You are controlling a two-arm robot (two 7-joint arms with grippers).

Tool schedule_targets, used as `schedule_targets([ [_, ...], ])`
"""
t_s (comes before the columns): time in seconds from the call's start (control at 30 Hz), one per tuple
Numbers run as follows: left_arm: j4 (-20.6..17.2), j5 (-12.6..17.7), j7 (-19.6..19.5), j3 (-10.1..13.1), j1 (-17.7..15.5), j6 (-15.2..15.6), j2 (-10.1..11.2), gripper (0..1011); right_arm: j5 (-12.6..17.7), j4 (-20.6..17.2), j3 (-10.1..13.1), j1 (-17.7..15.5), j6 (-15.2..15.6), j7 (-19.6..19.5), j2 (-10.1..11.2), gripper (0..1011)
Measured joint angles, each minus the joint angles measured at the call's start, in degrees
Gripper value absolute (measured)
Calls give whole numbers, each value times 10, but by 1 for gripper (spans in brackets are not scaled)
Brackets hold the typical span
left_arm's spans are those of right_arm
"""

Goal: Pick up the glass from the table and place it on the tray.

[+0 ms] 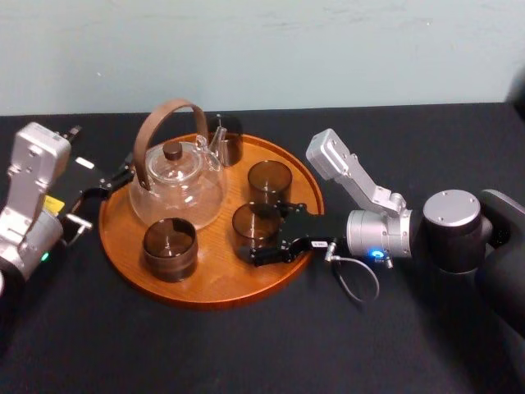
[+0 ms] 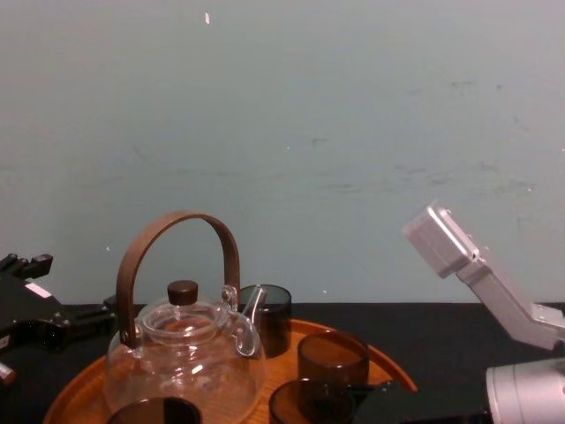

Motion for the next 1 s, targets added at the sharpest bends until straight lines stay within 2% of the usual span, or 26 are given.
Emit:
schedule_targets([
  [0.2, 0, 0, 0, 0, 0, 0, 0, 1001, 5, -3, 2, 0, 3, 5, 2, 1003],
  [0.37, 0, 0, 0, 0, 0, 0, 0, 1001, 10, -16, 3, -6, 8, 11, 12, 1002],
  [0.63, 0, 0, 0, 0, 0, 0, 0, 1001, 18, -44, 9, -23, 17, 10, 35, 1003],
  [0.9, 0, 0, 0, 0, 0, 0, 0, 1001, 31, -76, 23, -45, 20, 5, 74, 1002],
  [1.0, 0, 0, 0, 0, 0, 0, 0, 1001, 35, -82, 29, -51, 19, 3, 83, 1002],
])
